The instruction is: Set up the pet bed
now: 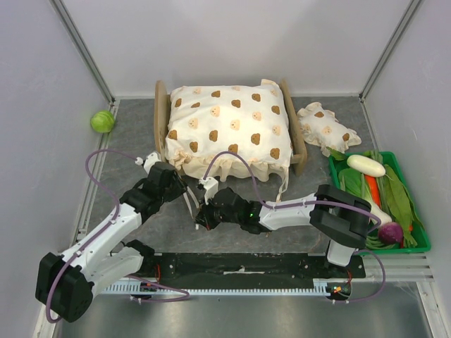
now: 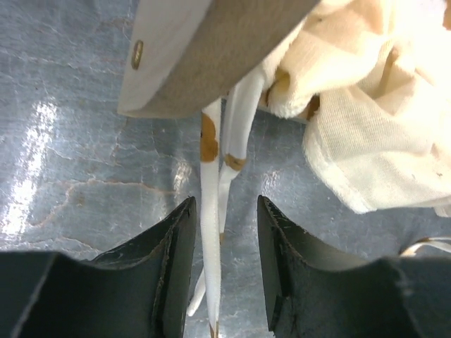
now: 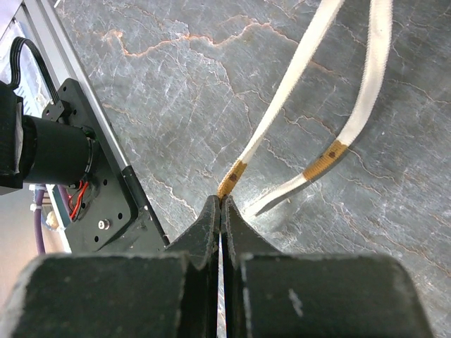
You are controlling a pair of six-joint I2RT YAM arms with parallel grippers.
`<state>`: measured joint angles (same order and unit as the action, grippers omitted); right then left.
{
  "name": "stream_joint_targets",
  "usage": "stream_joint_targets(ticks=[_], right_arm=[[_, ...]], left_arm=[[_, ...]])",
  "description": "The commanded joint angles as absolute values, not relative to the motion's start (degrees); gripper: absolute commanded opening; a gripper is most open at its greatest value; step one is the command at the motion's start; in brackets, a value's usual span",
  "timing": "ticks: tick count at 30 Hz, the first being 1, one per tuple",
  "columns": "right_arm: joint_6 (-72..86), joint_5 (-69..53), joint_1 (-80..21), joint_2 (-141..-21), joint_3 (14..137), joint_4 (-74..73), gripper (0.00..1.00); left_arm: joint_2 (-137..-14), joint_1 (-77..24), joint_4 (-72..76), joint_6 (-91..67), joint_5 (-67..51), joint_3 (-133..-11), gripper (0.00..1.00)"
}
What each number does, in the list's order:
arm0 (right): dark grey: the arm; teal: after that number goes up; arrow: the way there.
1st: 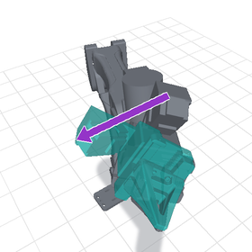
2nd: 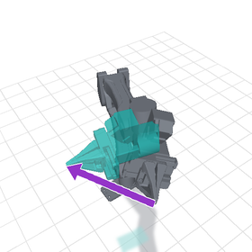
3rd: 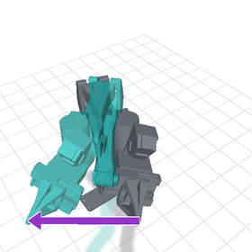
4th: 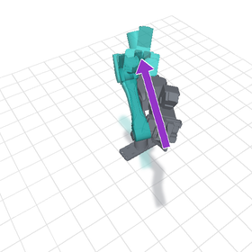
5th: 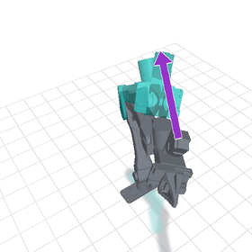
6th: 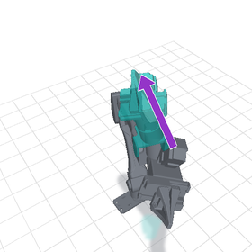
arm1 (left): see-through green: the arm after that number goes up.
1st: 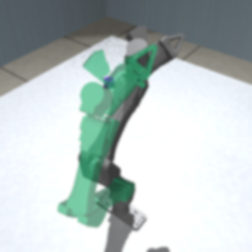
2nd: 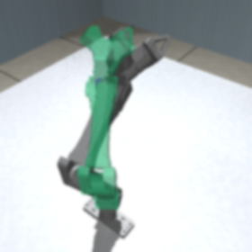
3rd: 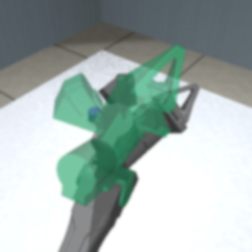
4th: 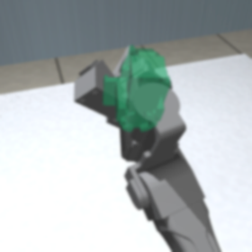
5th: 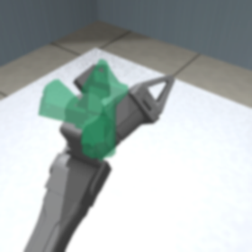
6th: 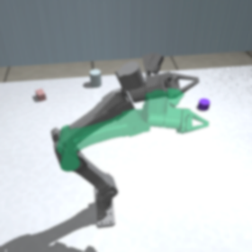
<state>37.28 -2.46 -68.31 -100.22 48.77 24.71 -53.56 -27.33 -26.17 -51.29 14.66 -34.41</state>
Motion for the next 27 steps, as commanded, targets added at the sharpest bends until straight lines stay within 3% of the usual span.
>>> stream_joint_targets(ticks=[1,10,15,19,20,27], right_arm=[[36.4,-4.5,-67.5,-99.8,49.4,25.8,0.00],[36.5,-6.0,-66.5,-99.8,49.6,26.3,0.00],[36.5,-6.2,-66.4,-99.4,49.6,26.2,0.00],[36.4,-6.4,-66.0,-98.9,49.6,25.9,0.00],[36.3,-6.7,-66.0,-98.6,49.7,25.8,0.00],[37.4,-7.9,-64.3,-97.9,49.6,26.4,0.00]], left_arm=[[-53.6,-27.1,-21.8,-48.1,21.0,-37.0,0.46],[-55.3,-27.1,-15.8,-46.9,24.4,-34.9,0.46],[-56.0,-27.1,-14.5,-46.8,25.4,-34.1,0.34],[-56.2,-27.1,-14.5,-46.1,25.6,-33.8,0.30],[-56.2,-27.1,-14.7,-46.1,25.6,-33.7,0.24],[-54.1,-27.1,-16.9,-44.7,24.8,-33.8,0.07]])
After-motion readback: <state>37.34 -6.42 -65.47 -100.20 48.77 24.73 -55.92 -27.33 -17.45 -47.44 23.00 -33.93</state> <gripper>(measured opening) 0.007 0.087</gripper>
